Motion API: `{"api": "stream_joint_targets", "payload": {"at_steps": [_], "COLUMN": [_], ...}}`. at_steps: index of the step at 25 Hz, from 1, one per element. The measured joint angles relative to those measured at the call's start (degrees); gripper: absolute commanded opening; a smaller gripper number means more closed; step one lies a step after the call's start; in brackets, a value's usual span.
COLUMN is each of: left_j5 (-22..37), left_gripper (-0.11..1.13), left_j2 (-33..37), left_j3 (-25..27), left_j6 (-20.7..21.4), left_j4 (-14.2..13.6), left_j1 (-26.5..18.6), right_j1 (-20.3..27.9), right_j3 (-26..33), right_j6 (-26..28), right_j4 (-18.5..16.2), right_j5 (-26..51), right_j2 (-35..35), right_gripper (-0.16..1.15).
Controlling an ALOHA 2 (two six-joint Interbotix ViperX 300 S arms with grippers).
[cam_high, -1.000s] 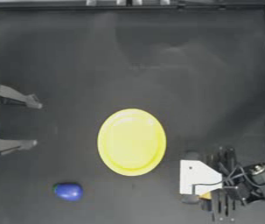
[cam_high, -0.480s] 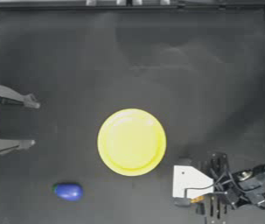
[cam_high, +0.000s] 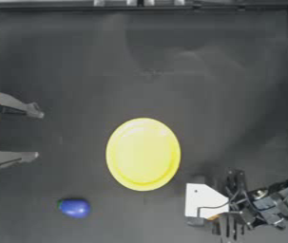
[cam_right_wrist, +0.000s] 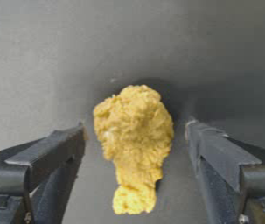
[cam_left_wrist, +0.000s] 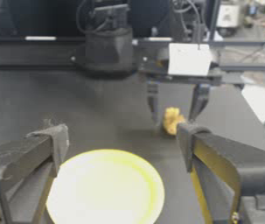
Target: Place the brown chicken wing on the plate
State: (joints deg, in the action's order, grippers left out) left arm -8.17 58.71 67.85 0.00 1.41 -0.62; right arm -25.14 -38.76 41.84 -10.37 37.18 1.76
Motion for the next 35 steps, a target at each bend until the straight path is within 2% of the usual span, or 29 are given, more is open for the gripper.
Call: {"api": "stream_joint_targets", "payload": {"at_steps": [2, 4, 9, 11, 17, 21, 25, 29, 35], "left_j5": [0.0, 0.0, 0.0, 0.0, 0.0, 0.0, 0.0, 0.0, 0.0], "left_gripper": [1.03, 1.03, 1.03, 1.03, 1.03, 1.03, 1.03, 1.03, 1.03], "left_j2": [-0.6, -1.1, -2.5, -2.5, -2.7, -3.9, -5.0, -5.8, -6.2], "left_j3": [-0.3, -0.6, -1.3, -1.4, -1.4, -1.8, -1.8, -1.8, -1.8], "left_j6": [0.0, 0.0, 0.0, 0.0, 0.0, 0.0, 0.0, 0.0, 0.0], "left_j4": [0.1, 0.1, 0.0, 0.1, 0.0, 0.1, 0.1, 0.1, 0.1], "left_j1": [0.0, 0.1, 0.0, 0.0, 0.0, 0.0, 0.0, 0.0, 0.0], "right_j1": [0.0, 0.0, -0.1, -0.1, -0.1, 0.6, 2.7, 5.2, 11.3], "right_j3": [0.0, 0.0, 0.0, 0.1, 0.8, 2.2, 3.9, 5.4, 8.8], "right_j6": [0.0, 0.0, 0.0, -0.2, -1.1, -1.5, -2.7, -6.9, -16.7], "right_j4": [0.0, 0.0, 0.1, 0.1, -0.8, -4.0, -8.5, -10.9, -11.0], "right_j5": [-0.4, -0.4, -0.2, 0.0, 0.4, 1.8, 4.9, 7.2, 7.7], "right_j2": [0.3, 0.5, 0.7, 0.7, -0.4, -3.1, -6.3, -7.5, -7.5], "right_gripper": [0.94, 0.84, 0.35, 0.23, 0.26, 0.26, 0.26, 0.26, 0.25]}}
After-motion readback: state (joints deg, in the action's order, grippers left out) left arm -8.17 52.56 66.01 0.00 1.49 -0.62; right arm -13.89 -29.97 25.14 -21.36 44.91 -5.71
